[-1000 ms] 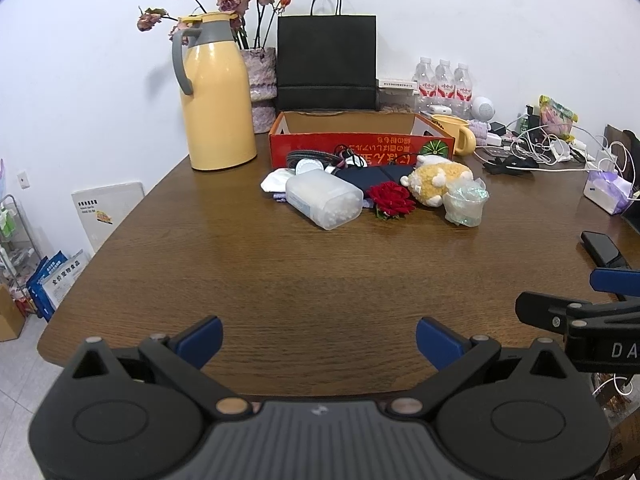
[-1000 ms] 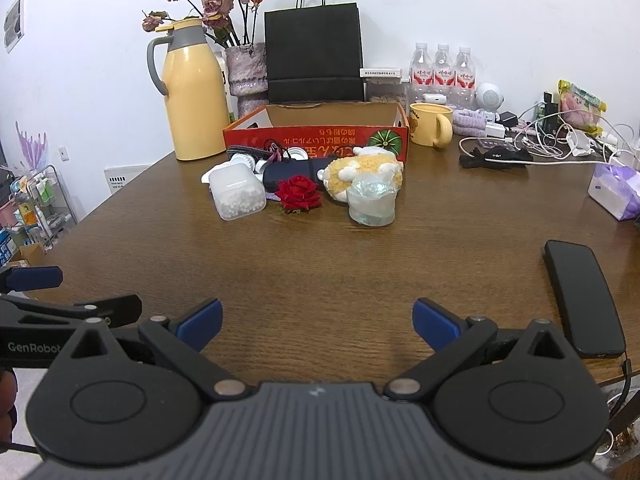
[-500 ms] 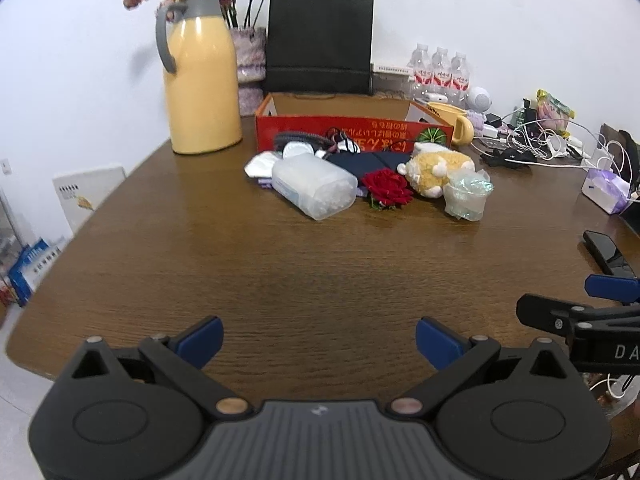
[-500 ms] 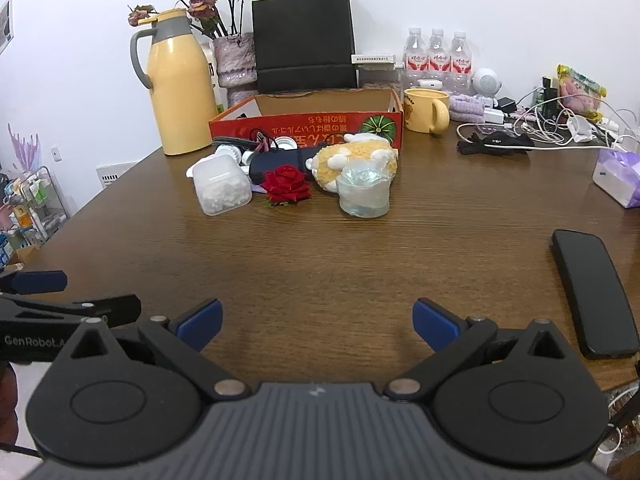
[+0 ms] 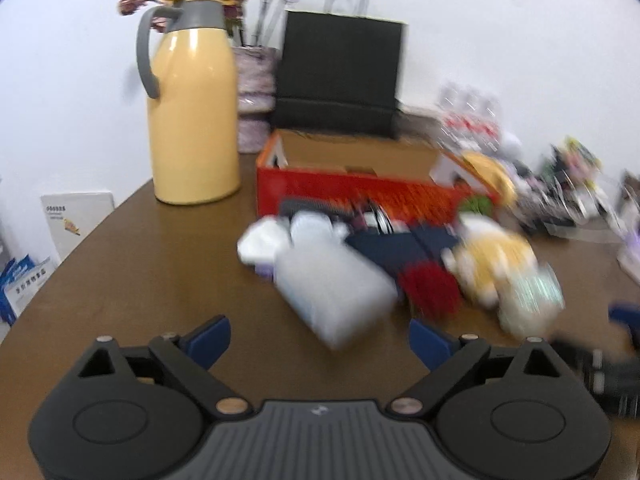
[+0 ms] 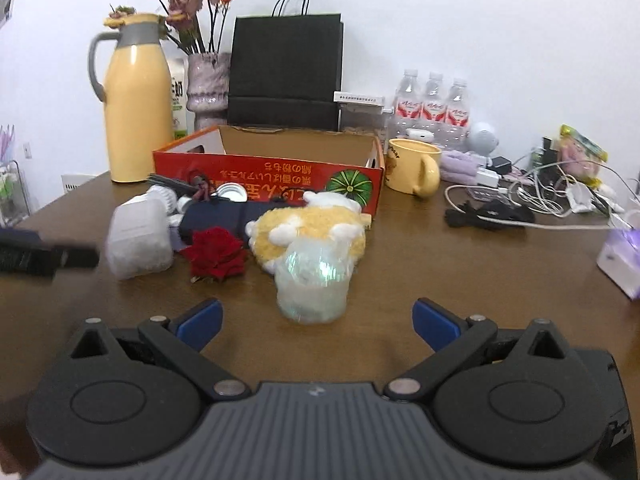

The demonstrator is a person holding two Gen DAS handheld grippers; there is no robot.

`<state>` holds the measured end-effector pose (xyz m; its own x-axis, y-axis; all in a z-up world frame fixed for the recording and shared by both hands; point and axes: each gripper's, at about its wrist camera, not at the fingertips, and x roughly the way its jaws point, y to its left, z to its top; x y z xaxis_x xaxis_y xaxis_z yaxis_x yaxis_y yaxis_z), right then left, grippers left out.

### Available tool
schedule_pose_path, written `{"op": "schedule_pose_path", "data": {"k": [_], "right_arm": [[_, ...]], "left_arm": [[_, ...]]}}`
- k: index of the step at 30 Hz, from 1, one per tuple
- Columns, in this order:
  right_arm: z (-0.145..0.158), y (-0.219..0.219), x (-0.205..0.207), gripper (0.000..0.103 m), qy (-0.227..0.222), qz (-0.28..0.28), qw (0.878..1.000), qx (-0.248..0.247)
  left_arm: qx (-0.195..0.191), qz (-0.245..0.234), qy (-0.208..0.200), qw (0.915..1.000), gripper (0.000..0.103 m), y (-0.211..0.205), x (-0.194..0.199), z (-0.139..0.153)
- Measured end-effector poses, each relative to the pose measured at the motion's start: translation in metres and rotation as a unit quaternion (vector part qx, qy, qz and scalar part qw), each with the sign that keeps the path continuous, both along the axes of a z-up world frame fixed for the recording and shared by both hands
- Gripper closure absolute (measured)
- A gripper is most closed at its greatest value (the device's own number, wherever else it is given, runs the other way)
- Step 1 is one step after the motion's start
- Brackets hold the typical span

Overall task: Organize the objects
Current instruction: 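Grasp the white plastic container with the left tool while the right tool grasps the clear cup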

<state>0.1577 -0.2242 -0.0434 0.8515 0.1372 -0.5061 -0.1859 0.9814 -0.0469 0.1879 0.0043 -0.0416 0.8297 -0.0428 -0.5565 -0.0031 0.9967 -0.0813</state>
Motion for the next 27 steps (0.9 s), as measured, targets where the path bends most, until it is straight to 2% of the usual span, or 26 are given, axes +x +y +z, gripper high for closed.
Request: {"op": "schedule_pose_path", "data": {"k": [4,6,10,13,17,19,22,25,27], "right_arm": [[0.001,-0.004,0.033,0.0,-0.007,-0.001,0.999,0.036],[-0.001,-0.003,0.044,0.009,-0.003,-0.01,0.999,0.036],[-0.012,-0.005,0.053,0.037,0.015,-0.011,0.999,0.048],[-0.019,-0.008,0.05,0.061,0.026,-0.001,0.998,0.064],[-0.016,-0.011,0.032,0.063,0.021,0.009,0.997,0.07],[-0.014,-0.011,0.017,0.063,0.025,0.02,0.997,0.072],[-0.014,-0.009,-0.012,0.063,0.034,0.042,0.996,0.068],[-0.014,-0.003,-0.043,0.06,0.032,0.06,0.996,0.055],[-0.014,-0.002,-0.055,0.053,0.031,0.065,0.996,0.061]], "left_arm": [[-0.008,0.01,0.007,0.9999,0.009,-0.007,0.049,0.002],[-0.003,0.015,0.017,0.9997,0.013,-0.012,0.068,-0.003],[-0.014,0.031,0.037,0.9987,0.021,-0.01,0.077,-0.017],[-0.033,0.025,0.023,0.9989,0.027,-0.001,0.062,-0.024],[-0.02,0.012,0.015,0.9996,0.033,0.005,0.032,-0.022],[-0.015,-0.014,0.011,0.9997,0.033,0.007,0.012,-0.022],[-0.028,-0.054,0.028,0.9978,0.034,0.012,-0.019,-0.018],[-0.014,-0.076,0.035,0.9964,0.033,0.012,-0.045,-0.016],[0.003,-0.074,0.035,0.9966,0.024,0.007,-0.056,-0.017]]}}
